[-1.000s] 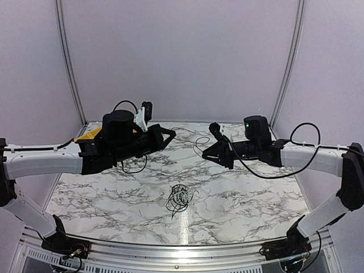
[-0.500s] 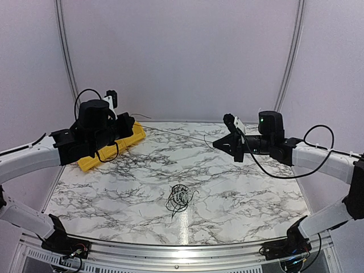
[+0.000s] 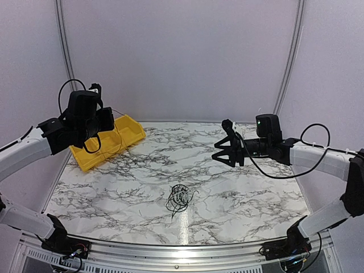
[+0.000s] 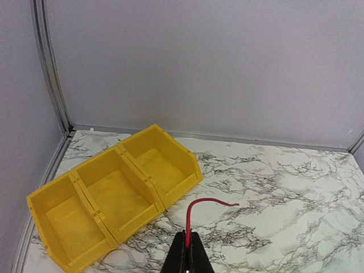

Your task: Untangle the cables

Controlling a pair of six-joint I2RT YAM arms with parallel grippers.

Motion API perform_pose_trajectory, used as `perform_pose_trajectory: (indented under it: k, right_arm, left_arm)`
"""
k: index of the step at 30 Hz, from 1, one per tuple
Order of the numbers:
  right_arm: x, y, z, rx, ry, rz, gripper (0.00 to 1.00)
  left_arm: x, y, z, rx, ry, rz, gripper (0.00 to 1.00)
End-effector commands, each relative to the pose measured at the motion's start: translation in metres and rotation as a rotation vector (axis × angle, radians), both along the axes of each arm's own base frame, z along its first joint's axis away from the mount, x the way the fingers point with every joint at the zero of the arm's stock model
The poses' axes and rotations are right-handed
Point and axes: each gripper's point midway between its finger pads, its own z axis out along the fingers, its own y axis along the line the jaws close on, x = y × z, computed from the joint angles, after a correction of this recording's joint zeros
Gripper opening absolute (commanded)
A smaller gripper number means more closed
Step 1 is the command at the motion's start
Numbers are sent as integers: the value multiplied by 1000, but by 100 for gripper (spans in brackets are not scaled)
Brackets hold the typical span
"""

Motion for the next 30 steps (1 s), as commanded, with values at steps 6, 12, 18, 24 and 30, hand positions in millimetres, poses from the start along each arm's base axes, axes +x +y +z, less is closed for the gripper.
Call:
perform_pose_trajectory:
  k: [6, 12, 18, 24, 30]
  right_arm:
    - [-1, -1, -7, -29, 12, 16, 60]
    - [0, -1, -9, -39, 6, 10, 60]
    - [2, -2, -12, -49, 10, 8, 60]
    - [3, -2, -15, -58, 11, 7, 59]
    - [4, -2, -20, -70, 18, 6, 59]
  left_arm:
    - [16, 64, 18, 219, 33, 167, 0]
    - [28, 98, 24, 250, 49, 235, 0]
    - [39, 128, 8, 259, 103, 283, 0]
    - [52, 150, -20, 279, 175, 315, 0]
    - [57, 159, -24, 250, 176, 317, 0]
